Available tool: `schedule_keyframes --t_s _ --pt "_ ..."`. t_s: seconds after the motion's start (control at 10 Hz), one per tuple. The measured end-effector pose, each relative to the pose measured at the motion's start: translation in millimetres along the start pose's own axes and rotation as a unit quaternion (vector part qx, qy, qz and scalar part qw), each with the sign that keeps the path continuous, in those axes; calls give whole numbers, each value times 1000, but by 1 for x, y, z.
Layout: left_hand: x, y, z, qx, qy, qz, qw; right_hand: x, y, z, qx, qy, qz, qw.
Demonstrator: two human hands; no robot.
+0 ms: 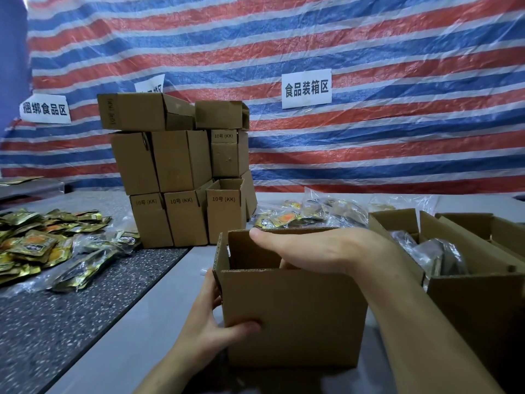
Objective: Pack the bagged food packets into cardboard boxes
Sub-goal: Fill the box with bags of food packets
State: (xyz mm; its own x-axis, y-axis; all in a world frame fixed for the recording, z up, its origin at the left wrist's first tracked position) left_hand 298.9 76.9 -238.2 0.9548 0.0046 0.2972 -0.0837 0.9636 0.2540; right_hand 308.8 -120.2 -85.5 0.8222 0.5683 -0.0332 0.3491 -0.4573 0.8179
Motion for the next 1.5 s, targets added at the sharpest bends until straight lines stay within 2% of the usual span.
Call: schedule_keyframes --t_s 0.2,0.4,0.6,0.7,0.8,0.9,1.0,1.1,1.2,1.3,1.4,1.5 --pt "0 0 3 -7 -8 1 1000 0 -1 2 -7 0 -8 1000" --pt "1 2 -2 -9 -4 4 1000 -9 9 -2 66 12 -79 995" --pt "1 0 -1 -34 -2 -5 999 -11 11 -3 45 -46 -44 997" --pt "0 0 -4 -66 21 -7 998 0 4 -2 30 -67 17 997" --pt "5 3 -8 -121 32 16 992 3 9 -11 58 67 177 980" --pt "10 11 -11 -186 20 79 979 6 18 -7 100 153 400 898" --pt "11 16 -9 -211 19 143 967 20 17 17 147 119 497 847" --pt "10 18 -8 -205 19 196 959 44 5 59 127 5 468 874" --pt "9 16 -4 -184 14 210 960 60 -25 100 127 -75 370 917" --pt "8 14 0 -163 11 235 958 70 -56 124 123 -87 292 945" --pt "9 16 2 -160 3 270 949 76 -73 134 124 -66 248 958" --pt "13 21 -1 -205 17 307 929 78 -83 139 146 -26 213 966"
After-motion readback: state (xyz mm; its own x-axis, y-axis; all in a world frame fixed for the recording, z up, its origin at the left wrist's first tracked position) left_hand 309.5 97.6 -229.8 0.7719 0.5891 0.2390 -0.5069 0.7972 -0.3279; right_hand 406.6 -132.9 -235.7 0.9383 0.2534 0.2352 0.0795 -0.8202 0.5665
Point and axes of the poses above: each hand's wrist, its own x-axis towards the middle knuckle, its own y-axis out of the back of the hand, z = x × y, the point moved 1 cm from there along x, towards the middle knuckle, and after that the axes turned 11 degrees about y, right-handed, at the moved point
